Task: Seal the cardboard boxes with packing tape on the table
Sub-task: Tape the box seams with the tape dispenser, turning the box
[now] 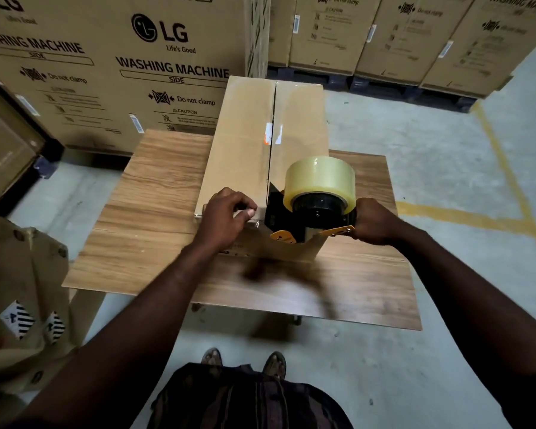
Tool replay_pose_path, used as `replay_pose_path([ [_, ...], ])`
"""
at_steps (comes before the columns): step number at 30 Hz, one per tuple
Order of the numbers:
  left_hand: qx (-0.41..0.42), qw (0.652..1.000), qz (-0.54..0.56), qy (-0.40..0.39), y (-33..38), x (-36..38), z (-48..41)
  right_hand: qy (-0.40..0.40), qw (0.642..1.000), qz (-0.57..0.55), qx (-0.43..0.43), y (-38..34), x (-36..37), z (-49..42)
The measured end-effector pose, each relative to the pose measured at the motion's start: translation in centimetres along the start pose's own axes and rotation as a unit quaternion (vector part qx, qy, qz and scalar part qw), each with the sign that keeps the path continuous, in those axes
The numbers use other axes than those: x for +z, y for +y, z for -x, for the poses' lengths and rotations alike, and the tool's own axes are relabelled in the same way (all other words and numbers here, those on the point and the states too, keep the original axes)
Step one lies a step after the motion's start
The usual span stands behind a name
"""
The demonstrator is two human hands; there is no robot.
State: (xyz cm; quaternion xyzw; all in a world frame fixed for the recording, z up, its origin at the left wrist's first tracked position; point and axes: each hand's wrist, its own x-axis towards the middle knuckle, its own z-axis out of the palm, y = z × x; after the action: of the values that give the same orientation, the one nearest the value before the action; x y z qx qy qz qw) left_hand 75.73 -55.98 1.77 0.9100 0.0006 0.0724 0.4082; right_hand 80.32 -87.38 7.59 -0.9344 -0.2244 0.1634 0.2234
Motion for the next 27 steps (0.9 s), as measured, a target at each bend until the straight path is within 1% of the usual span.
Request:
replay_pose_path([
  [3, 0.006, 1.0, 0.005, 0.007, 0.3, 0.1, 0.0, -0.005, 1.0, -0.008, 0.02, 2.0, -1.9, 1.5],
  [7, -0.006, 1.0, 0.001, 0.015, 0.1, 0.3, 0.1, 0.004, 0.995, -0.072, 0.068, 5.6, -3.0, 4.1],
  [8, -0.011, 1.0, -0.011, 0.019, 0.3, 0.4, 0.2, 0.001, 0.994, -0.086, 0.066, 5.9, -3.0, 4.4],
  [10, -0.017, 0.997, -0.067, 0.022, 1.2, 1.0, 0.3, 0.001, 0.994, -0.096, 0.053, 6.0, -2.8, 4.5],
  [12, -0.004, 0.994, -0.111, 0.015, 2.7, 2.1, 0.5, -0.003, 0.994, -0.102, 0.03, 5.6, -2.9, 4.5],
  [16, 0.06, 0.995, -0.077, -0.034, 6.1, 5.0, 0.3, -0.013, 0.993, -0.12, 0.014, 4.8, -3.3, 4.7],
  [19, 0.085, 0.989, -0.091, -0.075, 8.4, 7.3, -0.3, -0.012, 0.992, -0.125, 0.017, 5.4, -3.0, 4.7],
  [22, 0.067, 0.995, -0.044, -0.067, 8.3, 8.2, -0.8, -0.013, 0.99, -0.14, 0.027, 5.9, -2.6, 4.8],
  [27, 0.074, 0.995, 0.002, -0.062, 7.3, 7.6, -0.8, -0.012, 0.99, -0.13, 0.05, 6.4, -2.9, 5.0],
])
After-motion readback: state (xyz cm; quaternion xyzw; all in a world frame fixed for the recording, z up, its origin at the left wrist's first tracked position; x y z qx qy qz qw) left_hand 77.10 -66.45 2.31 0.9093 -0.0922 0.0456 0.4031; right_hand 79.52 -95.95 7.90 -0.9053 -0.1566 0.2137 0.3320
